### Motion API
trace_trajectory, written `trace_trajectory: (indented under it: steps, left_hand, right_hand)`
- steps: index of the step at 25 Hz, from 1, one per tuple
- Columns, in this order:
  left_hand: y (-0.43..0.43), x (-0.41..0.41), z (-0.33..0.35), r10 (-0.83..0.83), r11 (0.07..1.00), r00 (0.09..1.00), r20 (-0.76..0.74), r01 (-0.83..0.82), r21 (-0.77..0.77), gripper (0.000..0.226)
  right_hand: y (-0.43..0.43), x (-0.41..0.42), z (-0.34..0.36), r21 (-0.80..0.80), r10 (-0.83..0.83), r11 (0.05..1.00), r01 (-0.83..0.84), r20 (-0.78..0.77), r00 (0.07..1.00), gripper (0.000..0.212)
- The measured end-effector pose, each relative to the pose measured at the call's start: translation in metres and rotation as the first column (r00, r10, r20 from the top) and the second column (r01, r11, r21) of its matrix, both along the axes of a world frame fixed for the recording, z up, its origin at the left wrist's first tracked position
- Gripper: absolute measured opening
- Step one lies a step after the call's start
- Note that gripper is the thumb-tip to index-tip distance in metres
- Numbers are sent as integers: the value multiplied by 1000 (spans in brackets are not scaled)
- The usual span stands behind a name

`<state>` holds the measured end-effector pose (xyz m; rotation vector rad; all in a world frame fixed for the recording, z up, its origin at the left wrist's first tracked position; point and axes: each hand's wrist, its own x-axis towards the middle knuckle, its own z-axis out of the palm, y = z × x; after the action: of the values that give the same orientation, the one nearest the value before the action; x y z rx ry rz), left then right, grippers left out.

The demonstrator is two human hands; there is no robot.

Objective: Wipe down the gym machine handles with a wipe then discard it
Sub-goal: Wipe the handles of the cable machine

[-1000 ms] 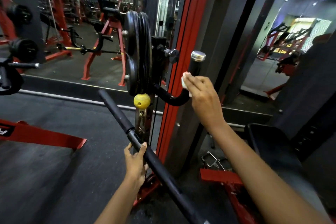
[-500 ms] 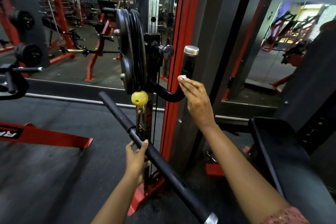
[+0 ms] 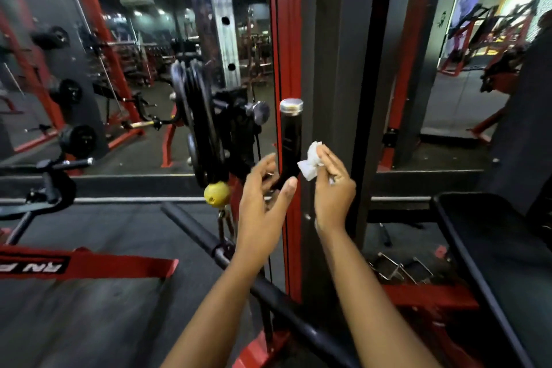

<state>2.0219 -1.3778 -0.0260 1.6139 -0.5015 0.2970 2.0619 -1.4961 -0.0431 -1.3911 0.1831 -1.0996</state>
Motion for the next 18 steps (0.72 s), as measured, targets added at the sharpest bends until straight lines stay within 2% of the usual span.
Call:
trace_trajectory:
  steps: [2, 4, 6, 9, 15, 18]
  left_hand:
    - [-17, 36, 21, 55, 998, 998, -41, -57, -32, 52]
    - [-22, 65, 37, 75, 996, 992, -99, -78, -31, 53]
    - [-24, 83, 45, 22, 1000, 989, -149, -22, -1, 49]
    - [-27, 88, 44, -93, 995, 963, -252, 83, -50, 33]
    - [-25, 88, 44, -124, 992, 938, -323, 112, -56, 38]
    - [-24, 88, 43, -122, 993, 935, -334, 116, -38, 44]
  right_hand:
    - [6, 11, 14, 78, 23, 997, -27, 47, 999, 32]
    - [14, 21, 24, 7, 23, 1000, -24, 82, 996, 36]
    - [23, 27, 24, -63, 1, 998, 6, 106, 994, 38]
    - [35, 31, 14, -115, -112, 985, 128, 134, 985, 37]
    - [39, 32, -15, 47, -162, 986, 157, 118, 980, 28]
    - [36, 27, -41, 120, -141, 983, 137, 27, 990, 24]
